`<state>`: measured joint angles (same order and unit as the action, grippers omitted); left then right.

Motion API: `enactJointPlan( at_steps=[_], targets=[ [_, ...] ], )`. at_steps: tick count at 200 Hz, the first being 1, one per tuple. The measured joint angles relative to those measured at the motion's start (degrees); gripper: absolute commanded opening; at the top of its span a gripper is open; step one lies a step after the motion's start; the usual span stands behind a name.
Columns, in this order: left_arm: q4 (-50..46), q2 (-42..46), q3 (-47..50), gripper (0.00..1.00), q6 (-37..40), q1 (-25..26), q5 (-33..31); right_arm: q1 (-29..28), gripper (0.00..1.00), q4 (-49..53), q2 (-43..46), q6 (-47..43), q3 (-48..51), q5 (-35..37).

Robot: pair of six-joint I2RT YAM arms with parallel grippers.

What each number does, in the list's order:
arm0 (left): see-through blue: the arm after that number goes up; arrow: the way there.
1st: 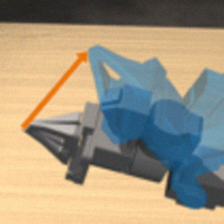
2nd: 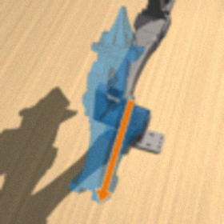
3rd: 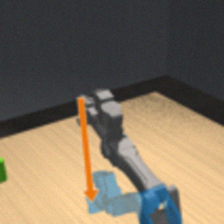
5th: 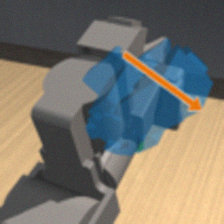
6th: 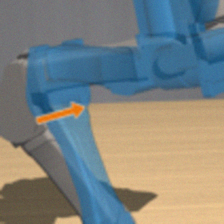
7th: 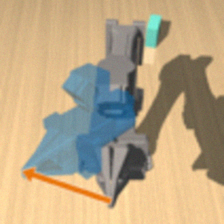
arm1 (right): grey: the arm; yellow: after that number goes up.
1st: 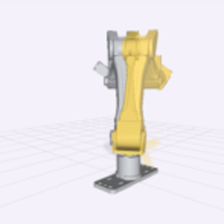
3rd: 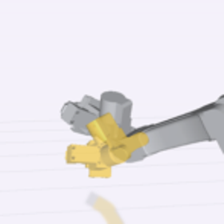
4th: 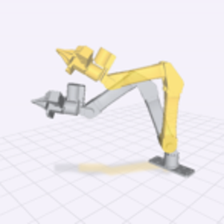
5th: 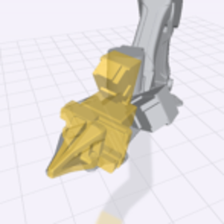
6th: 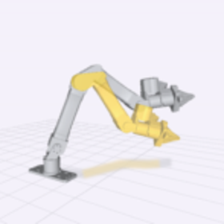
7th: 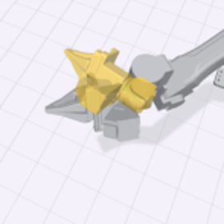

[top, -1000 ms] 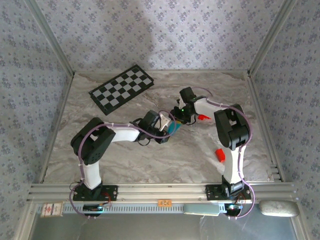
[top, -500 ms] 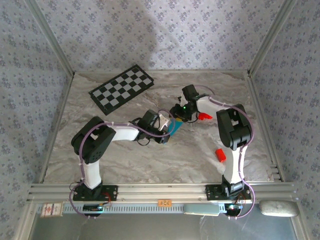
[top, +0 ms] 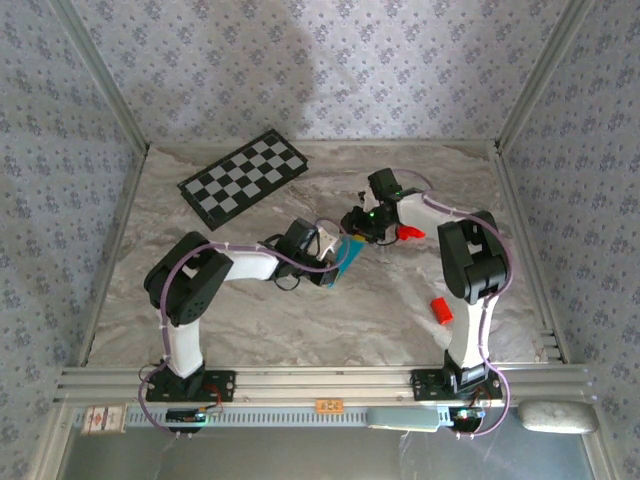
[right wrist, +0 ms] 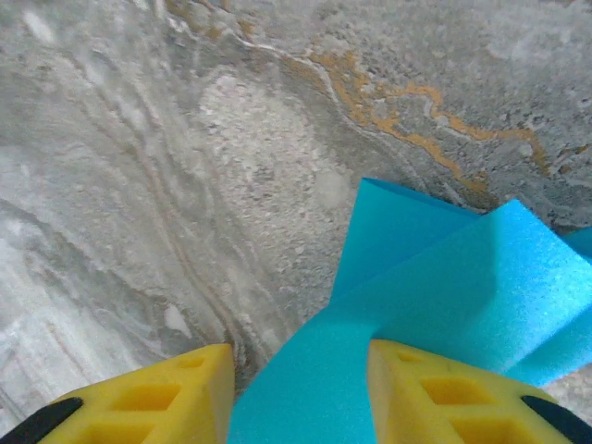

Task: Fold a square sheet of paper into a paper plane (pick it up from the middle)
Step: Fold the wing for the fifth time at the center of the table.

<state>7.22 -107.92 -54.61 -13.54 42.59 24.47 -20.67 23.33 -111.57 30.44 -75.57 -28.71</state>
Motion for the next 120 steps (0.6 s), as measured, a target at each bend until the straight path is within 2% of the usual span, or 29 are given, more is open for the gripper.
enactJointPlan(
  at_steps=[65, 120],
  targets=[
    [-2.25, -0.24, -1.2, 0.08, 0.02, 0.0, 0.0, 3.13, 0.44, -11.58, 10.62, 3.04, 13.2, -4.33],
    [-3.26, -0.24, -1.62, 0.08, 0.04, 0.0, -0.02, 3.39, 0.49, -19.06, 19.08, 2.71, 25.68, -1.64]
  ],
)
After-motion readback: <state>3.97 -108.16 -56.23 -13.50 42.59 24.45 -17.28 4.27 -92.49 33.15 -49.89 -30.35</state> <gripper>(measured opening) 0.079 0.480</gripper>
